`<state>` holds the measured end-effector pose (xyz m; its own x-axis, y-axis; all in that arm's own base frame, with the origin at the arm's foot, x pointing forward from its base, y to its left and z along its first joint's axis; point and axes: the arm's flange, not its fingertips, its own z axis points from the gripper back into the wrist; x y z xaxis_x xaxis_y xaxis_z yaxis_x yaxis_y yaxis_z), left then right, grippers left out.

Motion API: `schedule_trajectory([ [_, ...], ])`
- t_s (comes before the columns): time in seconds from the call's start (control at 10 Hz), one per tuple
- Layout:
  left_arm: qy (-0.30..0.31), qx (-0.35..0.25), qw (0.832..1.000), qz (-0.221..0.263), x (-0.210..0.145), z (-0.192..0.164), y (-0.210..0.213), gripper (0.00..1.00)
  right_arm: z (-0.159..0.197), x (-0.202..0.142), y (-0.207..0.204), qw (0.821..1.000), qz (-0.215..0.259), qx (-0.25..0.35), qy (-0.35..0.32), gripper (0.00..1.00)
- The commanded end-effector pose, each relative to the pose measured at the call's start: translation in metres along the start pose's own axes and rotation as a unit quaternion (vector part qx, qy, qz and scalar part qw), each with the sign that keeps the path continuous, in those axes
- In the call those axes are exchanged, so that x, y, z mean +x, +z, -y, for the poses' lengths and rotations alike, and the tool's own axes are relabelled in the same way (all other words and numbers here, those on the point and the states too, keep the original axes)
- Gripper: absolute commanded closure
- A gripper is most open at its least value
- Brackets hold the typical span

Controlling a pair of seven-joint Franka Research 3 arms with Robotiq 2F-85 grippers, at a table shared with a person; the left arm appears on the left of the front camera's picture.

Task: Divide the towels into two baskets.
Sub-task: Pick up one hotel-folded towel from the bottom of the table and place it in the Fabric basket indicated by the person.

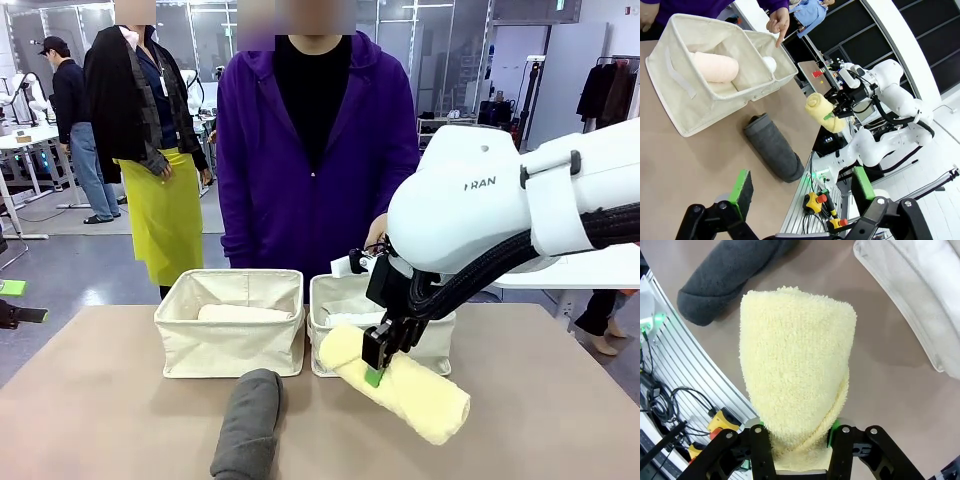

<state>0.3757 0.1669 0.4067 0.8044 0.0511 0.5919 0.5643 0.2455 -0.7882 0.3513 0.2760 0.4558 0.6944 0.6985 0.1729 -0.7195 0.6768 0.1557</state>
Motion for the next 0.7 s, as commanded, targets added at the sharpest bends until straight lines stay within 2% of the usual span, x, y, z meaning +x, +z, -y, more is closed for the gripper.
schedule_trajectory([
  [0.0, 0.009, 0.001, 1.000, 0.000, 0.001, 0.006, 0.002, 0.00, -0.007, 0.001, -0.001, 1.000, 0.013, 0.006, -0.015, 0.77],
  [0.1, 0.009, 0.001, 1.000, 0.000, 0.001, 0.006, 0.002, 0.00, 0.000, 0.000, 0.000, 1.000, 0.000, 0.000, 0.000, 0.58],
  [0.2, 0.009, 0.001, 1.000, 0.000, 0.001, 0.006, 0.002, 0.00, 0.000, 0.006, 0.017, 0.995, 0.015, -0.049, 0.083, 0.58],
  [0.3, 0.009, 0.001, 1.000, 0.000, 0.001, 0.006, 0.002, 0.00, 0.004, 0.022, 0.032, 0.978, 0.016, -0.061, 0.197, 0.58],
  [0.4, 0.009, 0.001, 1.000, 0.000, 0.001, 0.006, 0.002, 0.00, 0.013, 0.037, 0.040, 0.959, 0.013, -0.087, 0.271, 0.58],
  [0.6, 0.009, 0.001, 1.000, 0.000, 0.001, 0.006, 0.002, 0.00, 0.039, 0.076, 0.053, 0.921, 0.013, -0.116, 0.371, 0.58],
])
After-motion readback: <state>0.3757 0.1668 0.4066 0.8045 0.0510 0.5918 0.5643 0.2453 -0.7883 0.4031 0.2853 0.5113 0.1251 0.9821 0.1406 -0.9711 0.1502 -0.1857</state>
